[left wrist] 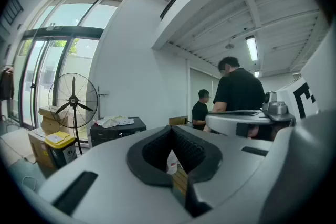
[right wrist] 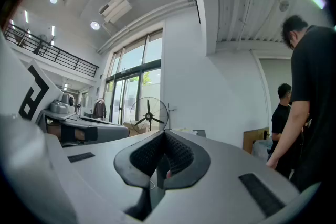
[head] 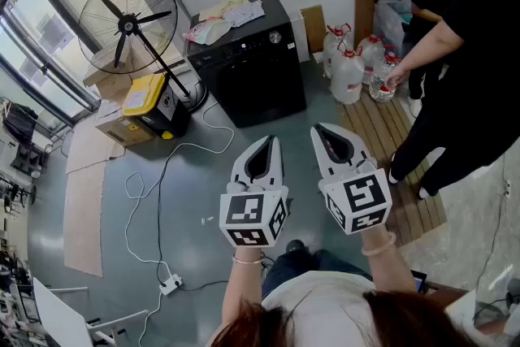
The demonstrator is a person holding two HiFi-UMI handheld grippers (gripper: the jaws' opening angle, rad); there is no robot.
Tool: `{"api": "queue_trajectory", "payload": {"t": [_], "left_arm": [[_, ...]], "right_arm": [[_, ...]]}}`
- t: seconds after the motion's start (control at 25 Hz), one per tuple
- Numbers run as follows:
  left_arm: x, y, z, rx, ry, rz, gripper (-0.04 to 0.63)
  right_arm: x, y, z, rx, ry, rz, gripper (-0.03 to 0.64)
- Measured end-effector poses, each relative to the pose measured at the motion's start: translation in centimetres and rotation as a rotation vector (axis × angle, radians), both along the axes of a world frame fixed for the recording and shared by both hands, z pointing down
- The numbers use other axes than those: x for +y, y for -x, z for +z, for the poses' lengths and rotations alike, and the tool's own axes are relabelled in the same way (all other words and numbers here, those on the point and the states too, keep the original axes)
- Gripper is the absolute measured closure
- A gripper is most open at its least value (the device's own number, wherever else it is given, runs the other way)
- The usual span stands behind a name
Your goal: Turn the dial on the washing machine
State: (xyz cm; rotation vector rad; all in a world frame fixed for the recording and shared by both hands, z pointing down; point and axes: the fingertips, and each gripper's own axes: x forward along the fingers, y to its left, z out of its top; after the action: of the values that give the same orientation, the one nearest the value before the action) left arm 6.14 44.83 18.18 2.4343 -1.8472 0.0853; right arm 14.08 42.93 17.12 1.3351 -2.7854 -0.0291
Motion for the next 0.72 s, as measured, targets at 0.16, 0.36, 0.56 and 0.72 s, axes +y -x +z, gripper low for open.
{"api": "queue_trajectory", "payload": {"t": [0.16, 0.36, 0.56, 0.72], "left_arm": [[-0.7, -0.8, 0.1, -0.002, -0.002, -0.002, 0.581], [-1.6, -1.4, 0.5, -0.002, 0.005, -0.001, 0.581], [-4.1, -1.0, 0.8, 0.001, 0.011, -0.002, 0.581], [-6.5, -0.4, 1.5, 0.005, 0.014, 0.002, 0.581]], "right_arm": [[-0.6, -0.5, 0.1, 0.017, -0.017, -0.002, 0.597], [-1.4, -0.8, 0.7, 0.006, -0.010, 0.002, 0.597], [-3.7, -0.5, 0.7, -0.053, 0.009, -0.014, 0.597], [-6.0, 0.1, 1.4, -0.052, 0.008, -0.006, 0.597]]}}
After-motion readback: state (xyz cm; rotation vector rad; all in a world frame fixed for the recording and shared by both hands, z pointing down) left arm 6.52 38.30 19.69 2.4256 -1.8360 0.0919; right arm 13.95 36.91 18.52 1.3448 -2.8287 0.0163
